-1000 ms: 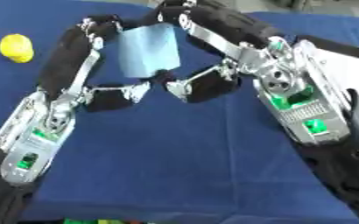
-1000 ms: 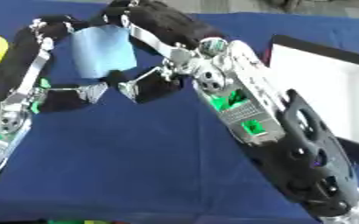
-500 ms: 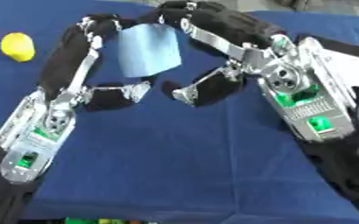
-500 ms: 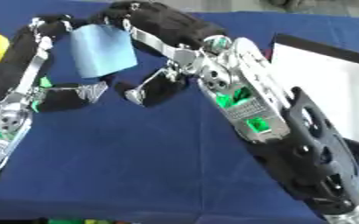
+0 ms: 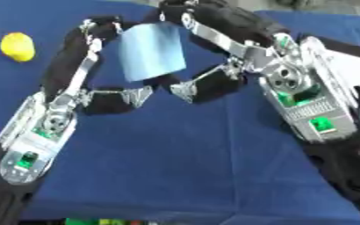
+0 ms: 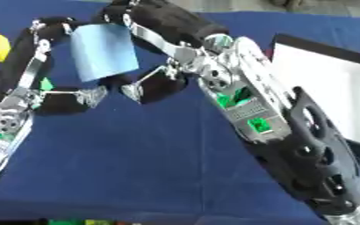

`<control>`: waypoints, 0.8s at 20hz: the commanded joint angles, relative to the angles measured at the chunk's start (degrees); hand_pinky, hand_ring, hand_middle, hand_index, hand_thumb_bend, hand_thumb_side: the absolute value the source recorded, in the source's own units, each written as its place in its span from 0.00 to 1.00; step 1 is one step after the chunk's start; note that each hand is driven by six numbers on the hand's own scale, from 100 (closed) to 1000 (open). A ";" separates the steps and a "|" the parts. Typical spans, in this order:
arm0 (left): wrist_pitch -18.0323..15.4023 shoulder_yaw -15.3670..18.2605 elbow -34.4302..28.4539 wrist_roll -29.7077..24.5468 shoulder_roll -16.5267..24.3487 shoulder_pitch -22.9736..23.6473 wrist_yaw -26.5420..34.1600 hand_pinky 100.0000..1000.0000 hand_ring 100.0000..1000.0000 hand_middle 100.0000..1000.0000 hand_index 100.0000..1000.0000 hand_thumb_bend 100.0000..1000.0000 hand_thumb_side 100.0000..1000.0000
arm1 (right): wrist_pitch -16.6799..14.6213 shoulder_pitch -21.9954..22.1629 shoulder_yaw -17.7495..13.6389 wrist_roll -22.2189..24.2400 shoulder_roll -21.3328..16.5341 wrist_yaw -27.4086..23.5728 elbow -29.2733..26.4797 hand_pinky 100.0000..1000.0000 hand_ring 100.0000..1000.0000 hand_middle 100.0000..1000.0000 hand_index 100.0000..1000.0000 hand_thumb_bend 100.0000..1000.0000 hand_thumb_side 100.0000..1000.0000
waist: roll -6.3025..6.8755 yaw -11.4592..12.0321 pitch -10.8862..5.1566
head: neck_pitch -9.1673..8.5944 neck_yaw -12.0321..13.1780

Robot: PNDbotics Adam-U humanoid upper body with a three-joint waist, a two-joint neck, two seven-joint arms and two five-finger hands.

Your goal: Pick up the objects with one hand, pass them to the other hand, and then place them into the box on the other side of the table.

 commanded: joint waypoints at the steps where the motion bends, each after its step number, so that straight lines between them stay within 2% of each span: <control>1: -2.47 0.32 -1.39 0.37 0.27 -1.12 2.31 0.59 0.39 0.40 0.52 0.00 0.27 | 0.29 -0.42 0.25 -0.21 -1.10 0.76 0.03 0.87 0.95 0.75 0.81 0.17 0.00 | 0.17 -0.13 -1.27 | 0.41 0.13; 6: -3.63 0.41 -0.86 0.42 0.12 -1.00 2.46 0.60 0.40 0.41 0.53 0.00 0.26 | 0.59 -0.16 0.21 -0.30 -0.92 0.50 0.03 0.86 0.90 0.66 0.73 0.12 0.00 | 0.15 -0.08 -1.19 | 0.28 0.14; 7: -3.53 0.47 -0.73 0.43 0.10 -0.96 2.34 0.61 0.41 0.42 0.55 0.00 0.24 | 0.78 -0.13 0.16 -0.65 -0.84 0.08 0.03 0.86 0.86 0.61 0.68 0.04 0.00 | 0.17 -0.06 -1.16 | 0.27 0.13; 8: -3.25 0.51 -0.59 0.42 0.08 -0.93 2.15 0.62 0.41 0.42 0.55 0.00 0.23 | 0.99 -0.13 0.13 -1.20 -0.78 -0.56 0.03 0.86 0.86 0.59 0.67 0.01 0.00 | 0.20 -0.04 -1.14 | 0.25 0.11; 11: -2.33 0.50 -0.40 0.24 0.00 -0.94 1.58 0.62 0.42 0.43 0.56 0.00 0.23 | 1.43 -0.14 0.18 -2.77 -0.84 -2.41 0.03 0.86 0.85 0.59 0.67 0.00 0.00 | 0.22 -0.01 -1.10 | 0.22 0.07; 12: -2.21 0.48 -0.43 0.23 0.00 -0.94 1.51 0.62 0.42 0.43 0.56 0.00 0.23 | 1.55 -0.13 0.18 -2.99 -0.90 -2.64 0.05 0.85 0.82 0.59 0.67 0.00 0.00 | 0.22 -0.01 -1.10 | 0.21 0.07; 13: -1.91 0.83 -0.08 0.00 0.22 -0.58 1.26 0.69 0.51 0.52 0.68 0.02 0.26 | 1.55 -0.09 0.17 -3.26 -0.89 -2.88 0.06 0.84 0.82 0.55 0.61 0.00 0.00 | 0.27 0.09 -1.05 | 0.12 -0.06; 16: 0.13 2.09 2.98 -1.72 0.14 -0.18 -0.51 0.73 0.57 0.59 0.79 0.15 0.30 | 1.45 0.07 0.18 -4.55 -0.92 -4.79 0.03 0.84 0.81 0.55 0.59 0.00 0.00 | 0.36 0.07 -1.09 | 0.05 -0.10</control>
